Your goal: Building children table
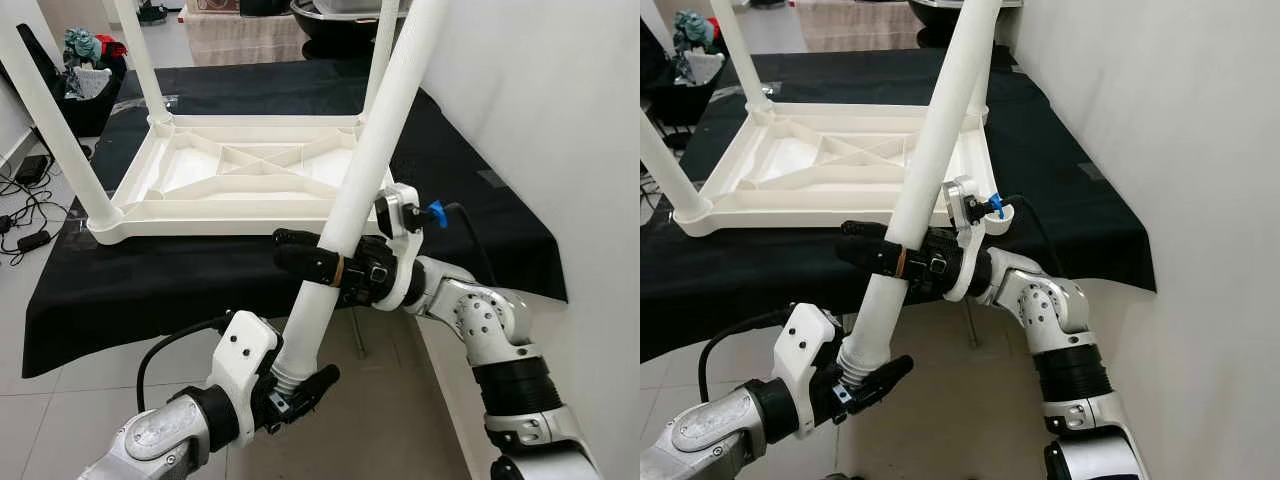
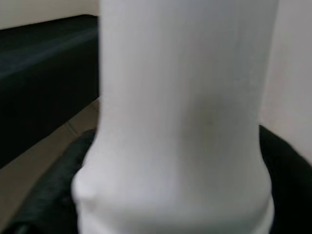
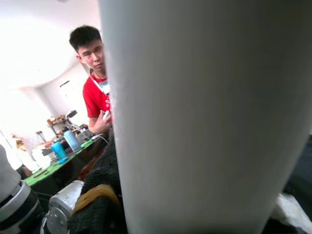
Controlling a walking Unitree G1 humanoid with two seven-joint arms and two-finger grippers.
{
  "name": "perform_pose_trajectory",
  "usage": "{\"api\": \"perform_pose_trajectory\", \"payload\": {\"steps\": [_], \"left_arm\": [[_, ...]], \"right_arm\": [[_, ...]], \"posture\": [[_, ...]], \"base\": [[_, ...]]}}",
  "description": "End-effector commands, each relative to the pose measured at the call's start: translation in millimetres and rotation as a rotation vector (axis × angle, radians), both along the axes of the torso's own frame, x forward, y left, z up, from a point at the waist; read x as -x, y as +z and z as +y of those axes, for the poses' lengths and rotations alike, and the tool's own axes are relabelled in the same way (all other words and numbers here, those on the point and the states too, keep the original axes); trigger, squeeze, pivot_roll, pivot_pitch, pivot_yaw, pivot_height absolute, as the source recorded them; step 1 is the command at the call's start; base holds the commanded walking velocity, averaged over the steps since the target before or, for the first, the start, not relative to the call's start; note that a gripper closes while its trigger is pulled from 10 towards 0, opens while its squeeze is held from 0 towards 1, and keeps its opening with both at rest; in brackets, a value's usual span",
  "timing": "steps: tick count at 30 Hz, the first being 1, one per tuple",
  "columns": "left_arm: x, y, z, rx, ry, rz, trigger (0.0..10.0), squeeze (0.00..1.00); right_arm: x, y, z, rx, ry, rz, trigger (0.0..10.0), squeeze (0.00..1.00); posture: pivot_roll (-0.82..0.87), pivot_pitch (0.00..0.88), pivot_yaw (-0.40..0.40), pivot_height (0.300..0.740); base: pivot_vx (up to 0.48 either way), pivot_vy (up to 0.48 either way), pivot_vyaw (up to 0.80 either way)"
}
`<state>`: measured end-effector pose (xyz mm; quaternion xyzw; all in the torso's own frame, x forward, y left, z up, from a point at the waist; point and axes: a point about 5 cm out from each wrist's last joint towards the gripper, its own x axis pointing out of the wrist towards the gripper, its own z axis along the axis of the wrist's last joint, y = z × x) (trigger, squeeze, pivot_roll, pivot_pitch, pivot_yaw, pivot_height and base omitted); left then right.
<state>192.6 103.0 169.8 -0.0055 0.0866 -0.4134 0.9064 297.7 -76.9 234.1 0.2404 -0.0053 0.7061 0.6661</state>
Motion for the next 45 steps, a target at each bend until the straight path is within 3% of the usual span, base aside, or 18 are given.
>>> {"api": "perform_pose_trajectory", "payload": {"steps": [1, 8, 9, 10, 19, 22, 24, 26, 27, 29, 30, 33, 34, 35, 36, 37, 38, 45], "left_arm": [[2.1, -4, -0.3, 0.008, -0.009, 0.025, 10.0, 1.00], [-0.4, -3, 3.7, -0.017, 0.005, 0.008, 10.0, 1.00], [-2.6, -4, 5.8, -0.042, 0.019, -0.005, 10.0, 0.35], [-4.2, -4, 8.0, -0.063, 0.029, -0.013, 10.0, 0.00], [-8.1, -4, 13.9, -0.077, 0.063, -0.021, 10.0, 0.00], [-11.1, -10, 21.1, -0.107, 0.128, -0.021, 10.0, 0.00], [-11.1, -10, 21.1, -0.107, 0.128, -0.021, 10.0, 0.00], [-15.3, -9, 23.6, -0.117, 0.186, -0.050, 10.0, 0.00], [-15.3, -9, 23.6, -0.117, 0.186, -0.050, 10.0, 0.00], [-24.9, 3, 22.0, -0.092, 0.271, -0.139, 10.0, 0.00], [-24.9, 3, 22.0, -0.092, 0.271, -0.139, 10.0, 0.00], [-38.4, 22, 20.4, -0.043, 0.378, -0.238, 10.0, 0.00], [-38.4, 22, 20.4, -0.043, 0.378, -0.238, 10.0, 0.00], [-42.1, 29, 19.8, -0.024, 0.404, -0.272, 10.0, 0.00], [-42.1, 29, 19.8, -0.024, 0.404, -0.272, 10.0, 0.00], [-45.9, 35, 19.4, -0.010, 0.429, -0.302, 10.0, 0.00], [-49.2, 40, 19.3, 0.000, 0.455, -0.327, 10.0, 0.00], [-56.7, 52, 20.1, 0.011, 0.541, -0.402, 10.0, 0.00]], "right_arm": [[3.3, 4, 0.7, -0.018, 0.017, -0.018, 0.0, 0.00], [-0.3, 6, -0.9, -0.019, -0.006, -0.027, 0.0, 0.00], [-4.3, 8, -3.0, -0.019, -0.036, -0.032, 0.0, 0.00], [-10.7, 9, -6.1, -0.022, -0.085, -0.030, 0.0, 0.00], [-33.9, 12, -22.5, -0.002, -0.265, -0.048, 0.0, 0.00], [-50.4, 15, -36.9, 0.033, -0.450, -0.079, 0.0, 0.00], [-50.4, 15, -36.9, 0.033, -0.450, -0.079, 0.0, 0.00], [-67.9, 20, -48.6, 0.046, -0.681, -0.080, 0.0, 0.00], [-67.9, 20, -48.6, 0.046, -0.681, -0.080, 0.0, 0.00], [-81.8, 32, -63.9, 0.041, -0.963, -0.096, 0.0, 0.00], [-81.8, 32, -63.9, 0.041, -0.963, -0.096, 0.0, 0.00], [-85.8, 45, -78.6, 0.051, -1.259, -0.163, 0.0, 0.00], [-85.8, 45, -78.6, 0.051, -1.259, -0.163, 0.0, 0.00], [-85.4, 46, -82.5, 0.040, -1.346, -0.163, 1.3, 0.00], [-85.4, 46, -82.5, 0.040, -1.346, -0.163, 1.3, 0.00], [-83.4, 47, -82.7, 0.074, -1.409, -0.217, 9.5, 0.00], [-80.8, 46, -80.4, 0.081, -1.432, -0.237, 10.0, 0.00], [-66.2, 47, -62.4, 0.092, -1.482, -0.366, 10.0, 0.00]], "posture": [[0.10, 0.136, -0.028, 0.740], [0.10, 0.139, -0.026, 0.740], [0.11, 0.138, -0.027, 0.740], [0.11, 0.138, -0.027, 0.740], [0.11, 0.137, -0.029, 0.740], [0.11, 0.136, -0.029, 0.740], [0.11, 0.136, -0.029, 0.740], [0.11, 0.137, -0.030, 0.740], [0.11, 0.137, -0.030, 0.740], [0.11, 0.133, -0.033, 0.740], [0.11, 0.133, -0.033, 0.740], [0.11, 0.126, -0.031, 0.740], [0.11, 0.126, -0.031, 0.740], [0.10, 0.124, -0.030, 0.740], [0.10, 0.124, -0.030, 0.740], [0.10, 0.124, -0.030, 0.740], [0.10, 0.118, -0.030, 0.740], [0.09, 0.106, -0.035, 0.740]], "base": [[0.000, 0.000, 0.00], [0.000, 0.000, 0.00], [0.000, 0.000, 0.00], [0.000, 0.000, 0.00], [0.000, 0.000, 0.00], [0.000, 0.000, 0.00], [0.000, 0.000, 0.00], [0.000, 0.000, 0.00], [0.000, 0.000, 0.00], [0.000, 0.000, 0.00], [0.000, 0.000, 0.00], [0.000, 0.000, 0.00], [0.000, 0.000, 0.00], [0.000, 0.000, 0.00], [0.000, 0.000, 0.00], [0.000, 0.000, 0.00], [0.000, 0.000, 0.00], [0.000, 0.000, 0.00]]}}
